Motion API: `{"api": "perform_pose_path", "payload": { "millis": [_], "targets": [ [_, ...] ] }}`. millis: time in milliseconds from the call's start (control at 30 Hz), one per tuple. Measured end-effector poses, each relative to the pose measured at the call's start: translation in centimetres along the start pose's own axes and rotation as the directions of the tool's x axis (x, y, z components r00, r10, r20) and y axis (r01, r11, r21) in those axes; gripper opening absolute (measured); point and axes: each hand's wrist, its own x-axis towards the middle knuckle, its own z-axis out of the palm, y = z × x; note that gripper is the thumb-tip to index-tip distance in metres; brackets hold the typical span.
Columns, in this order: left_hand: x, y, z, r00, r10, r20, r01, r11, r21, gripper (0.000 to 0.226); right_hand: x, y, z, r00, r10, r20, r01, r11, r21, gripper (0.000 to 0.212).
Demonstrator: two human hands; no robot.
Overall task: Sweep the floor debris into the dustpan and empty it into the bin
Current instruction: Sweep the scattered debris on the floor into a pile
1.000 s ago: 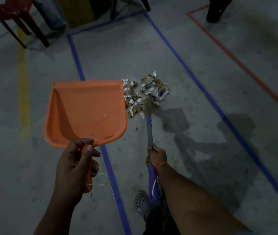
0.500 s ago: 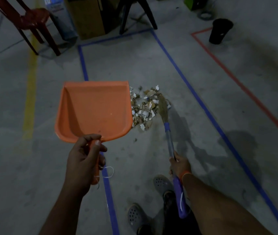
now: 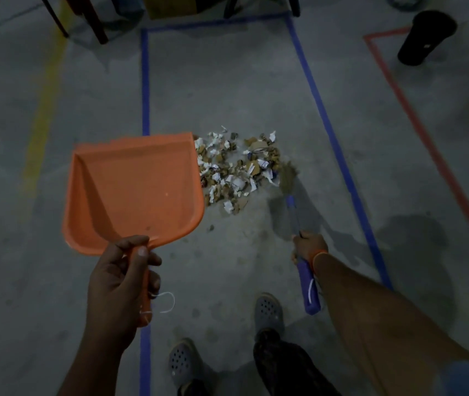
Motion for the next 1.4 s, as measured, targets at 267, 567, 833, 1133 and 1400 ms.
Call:
{"api": "perform_pose_path", "payload": {
  "millis": [267,567,833,1133,1400],
  "targets": [
    [-3.5,1.3,6.2,0.995,-0.007,-0.099,0.007,1.0,0.0,0.012,1.3,1.1,-4.2,0.952,-0.144,0.27,0.187,0.972,-0.143,0.032],
    [-9.7,2.8,11.1,0.986,0.069,-0.151,-0.065,0.997,0.029,0.012,-0.3,4.6,-15.3,0.913,-0.252,0.319,0.328,0.921,-0.209,0.039],
    [-15.4,0.7,15.8,0.983,0.065,-0.171,-0.062,0.998,0.023,0.013,1.7,3.6,-25.2,0.894,-0.339,0.293,0.43,0.834,-0.346,0.04],
    [-14.6,0.6,26.7,0.968,0.019,-0.249,-0.015,1.0,0.019,0.013,10.0,-1.1,-30.7,0.907,-0.302,0.293,0.387,0.871,-0.302,0.046],
    [-7.3,-1.6,43.3,0.922,-0.121,-0.368,0.104,0.992,-0.066,0.012,25.4,-9.3,-33.8,0.868,-0.253,0.428,0.428,0.819,-0.383,0.043]
  ]
}}
